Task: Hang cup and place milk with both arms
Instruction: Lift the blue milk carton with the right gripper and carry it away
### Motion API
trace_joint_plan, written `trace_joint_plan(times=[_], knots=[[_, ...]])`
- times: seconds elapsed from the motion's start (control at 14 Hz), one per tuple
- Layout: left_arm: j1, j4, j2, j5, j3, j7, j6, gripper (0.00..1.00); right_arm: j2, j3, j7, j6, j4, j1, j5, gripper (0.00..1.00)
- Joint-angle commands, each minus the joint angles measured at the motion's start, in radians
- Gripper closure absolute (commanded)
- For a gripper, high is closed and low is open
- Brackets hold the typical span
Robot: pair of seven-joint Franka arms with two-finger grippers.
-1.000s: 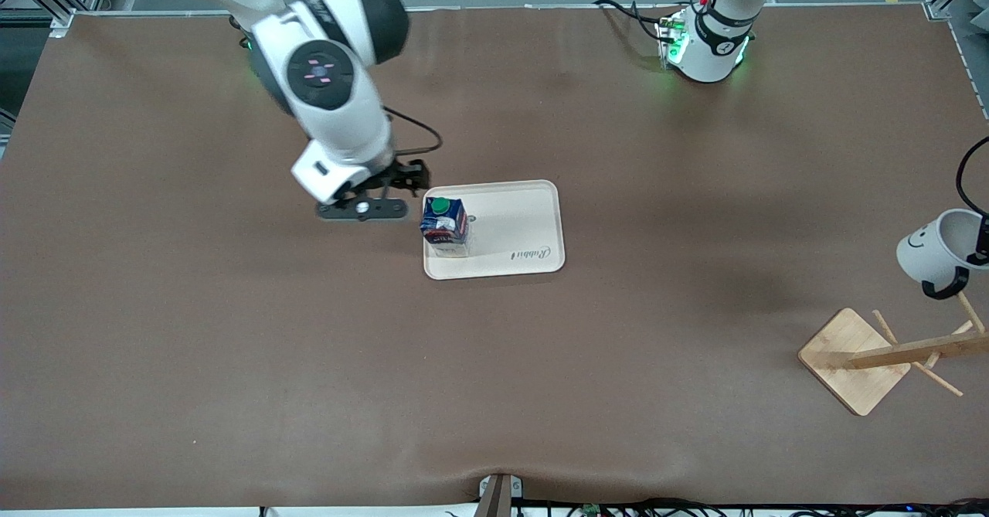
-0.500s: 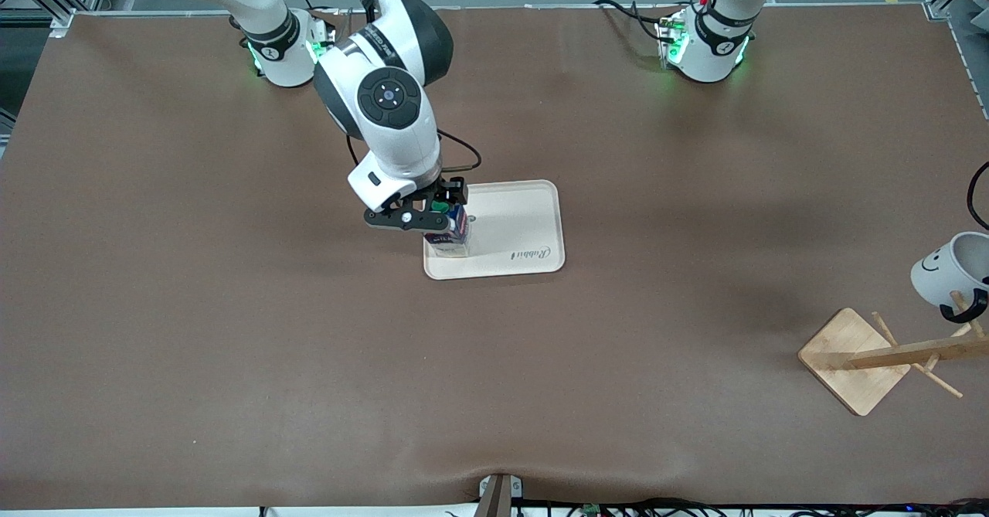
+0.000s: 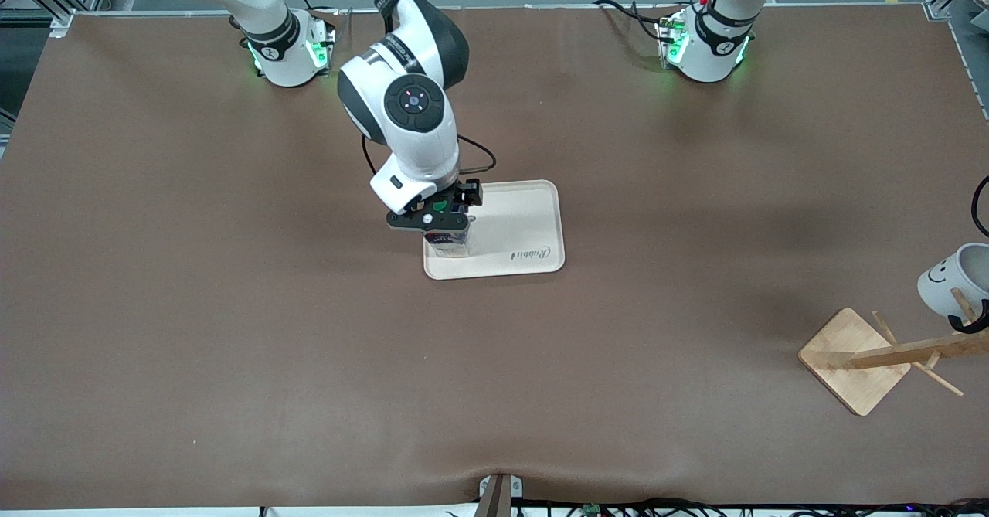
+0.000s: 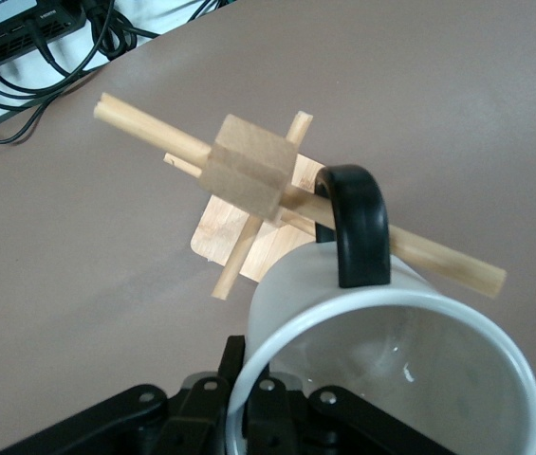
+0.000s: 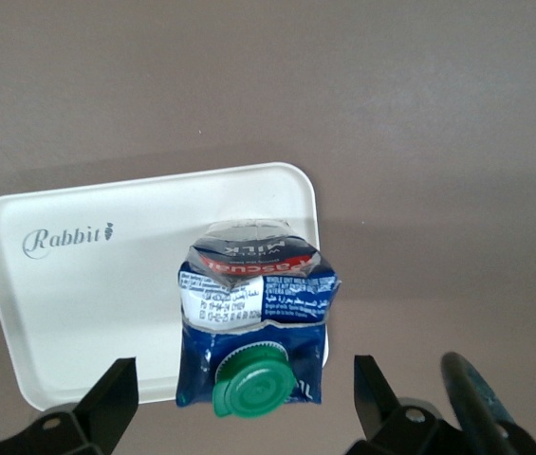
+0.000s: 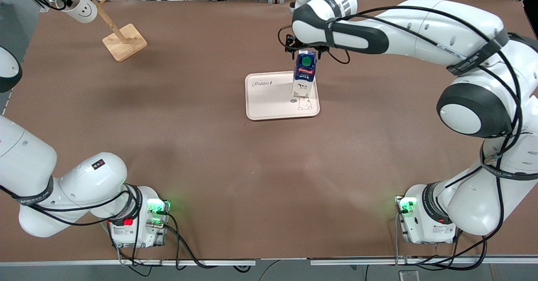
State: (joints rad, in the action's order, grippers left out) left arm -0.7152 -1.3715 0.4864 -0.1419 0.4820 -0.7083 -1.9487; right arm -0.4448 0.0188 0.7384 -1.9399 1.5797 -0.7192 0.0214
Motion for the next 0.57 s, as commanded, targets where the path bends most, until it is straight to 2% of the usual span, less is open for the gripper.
trace_joint_plan(times=[0.0, 0.07, 0.14, 0.21, 0.29, 0.36, 0.43, 0.5], knots=[[-0.001, 0.023, 0.015, 0.013, 0.004, 0.029, -0.006, 0.55, -0.035, 0.003, 0.019, 0.006, -0.018, -0.008, -0.014, 0.00], [-0.001, 0.023, 0.015, 0.015, 0.004, 0.041, -0.007, 0.01, -0.041, 0.003, 0.019, 0.002, -0.014, -0.008, -0.014, 0.00], [-0.001, 0.023, 0.014, 0.018, 0.004, 0.046, -0.006, 0.00, -0.046, 0.003, 0.022, 0.002, -0.015, -0.008, -0.015, 0.03], [0.005, 0.023, 0.009, 0.018, 0.004, 0.047, -0.006, 0.00, -0.046, 0.003, 0.022, 0.004, -0.015, -0.002, -0.015, 0.30], [0.006, 0.023, 0.003, 0.016, 0.010, 0.050, -0.004, 0.00, -0.046, 0.003, 0.022, 0.010, -0.015, 0.004, -0.014, 0.64], [0.008, 0.025, -0.006, 0.016, 0.015, 0.059, 0.004, 0.00, -0.043, 0.003, 0.019, 0.015, -0.018, 0.007, -0.014, 0.85], [0.008, 0.022, -0.021, 0.018, 0.015, 0.079, 0.008, 0.00, -0.037, 0.004, 0.021, 0.015, -0.024, 0.009, -0.014, 1.00], [0.013, 0.022, -0.038, 0.016, 0.016, 0.116, 0.026, 0.00, -0.025, 0.007, 0.012, 0.019, -0.035, 0.014, -0.011, 1.00]])
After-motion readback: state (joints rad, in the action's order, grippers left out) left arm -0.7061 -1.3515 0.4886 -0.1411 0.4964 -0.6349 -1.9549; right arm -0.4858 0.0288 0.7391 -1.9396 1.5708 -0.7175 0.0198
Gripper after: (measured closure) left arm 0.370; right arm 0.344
